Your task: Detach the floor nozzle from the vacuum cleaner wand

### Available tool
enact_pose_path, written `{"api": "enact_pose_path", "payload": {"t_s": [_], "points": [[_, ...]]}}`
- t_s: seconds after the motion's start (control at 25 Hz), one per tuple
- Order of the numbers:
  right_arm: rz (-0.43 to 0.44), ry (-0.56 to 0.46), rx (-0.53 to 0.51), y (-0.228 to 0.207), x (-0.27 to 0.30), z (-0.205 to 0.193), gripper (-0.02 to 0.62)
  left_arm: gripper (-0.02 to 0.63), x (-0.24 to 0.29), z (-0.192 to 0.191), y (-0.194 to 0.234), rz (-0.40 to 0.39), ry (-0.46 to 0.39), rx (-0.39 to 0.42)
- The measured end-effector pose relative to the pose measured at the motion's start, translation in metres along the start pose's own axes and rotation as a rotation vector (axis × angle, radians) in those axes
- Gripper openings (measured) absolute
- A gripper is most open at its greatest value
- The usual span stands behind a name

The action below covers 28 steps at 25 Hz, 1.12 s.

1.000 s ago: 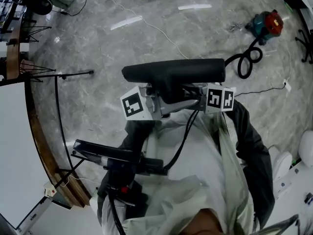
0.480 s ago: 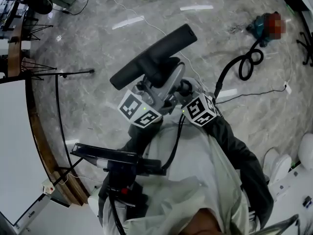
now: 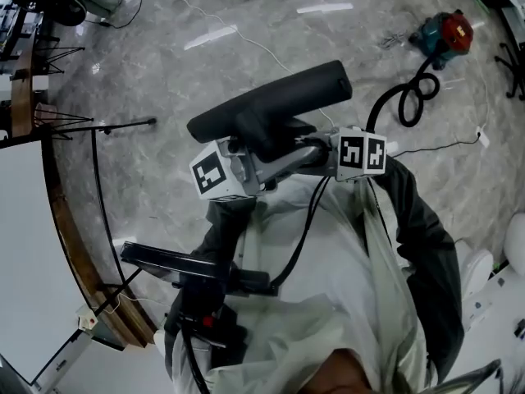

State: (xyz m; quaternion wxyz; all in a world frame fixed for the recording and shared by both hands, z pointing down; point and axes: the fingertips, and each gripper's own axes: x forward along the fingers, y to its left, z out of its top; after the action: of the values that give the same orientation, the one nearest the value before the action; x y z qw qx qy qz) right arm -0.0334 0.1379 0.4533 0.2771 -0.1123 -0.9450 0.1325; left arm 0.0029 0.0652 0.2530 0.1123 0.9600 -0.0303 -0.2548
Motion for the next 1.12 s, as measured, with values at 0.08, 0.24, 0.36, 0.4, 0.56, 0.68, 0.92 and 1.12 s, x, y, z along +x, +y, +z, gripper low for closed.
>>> {"api": "enact_pose_path", "payload": {"t_s": [0.08, 0.24, 0.36, 0.4, 0.56, 0.68, 0.92, 1.12], "points": [[-0.044, -0.006, 0.028, -0.008, -0.001, -0.003, 0.066, 0.075, 0.002, 0.0, 0.015, 0.088, -0.027, -0.013], [-0.429, -0.059, 0.042, -0.046, -0.007, -0.002, 0.061, 0.074, 0.003, -0.003, 0.035, 0.25, -0.007, 0.007], [-0.766, -0.056, 0.099, -0.078, -0.013, -0.005, 0.058, 0.074, -0.009, -0.006, 0.065, 0.478, 0.037, -0.009], [-0.816, -0.043, 0.112, -0.084, -0.011, -0.007, 0.058, 0.074, -0.018, -0.008, 0.074, 0.555, 0.043, -0.025], [-0.72, -0.015, 0.077, -0.08, 0.002, -0.01, 0.063, 0.074, -0.028, -0.01, 0.072, 0.557, 0.048, -0.024], [-0.535, -0.021, 0.003, -0.062, 0.002, -0.007, 0.066, 0.075, -0.011, -0.006, 0.043, 0.36, 0.044, 0.034], [-0.094, -0.006, -0.017, -0.01, 0.002, -0.002, 0.067, 0.075, 0.001, 0.003, 0.003, 0.045, -0.021, 0.026], [-0.33, -0.04, 0.051, -0.041, 0.005, -0.003, 0.061, 0.075, -0.009, -0.001, 0.034, 0.18, -0.038, -0.029]]}}
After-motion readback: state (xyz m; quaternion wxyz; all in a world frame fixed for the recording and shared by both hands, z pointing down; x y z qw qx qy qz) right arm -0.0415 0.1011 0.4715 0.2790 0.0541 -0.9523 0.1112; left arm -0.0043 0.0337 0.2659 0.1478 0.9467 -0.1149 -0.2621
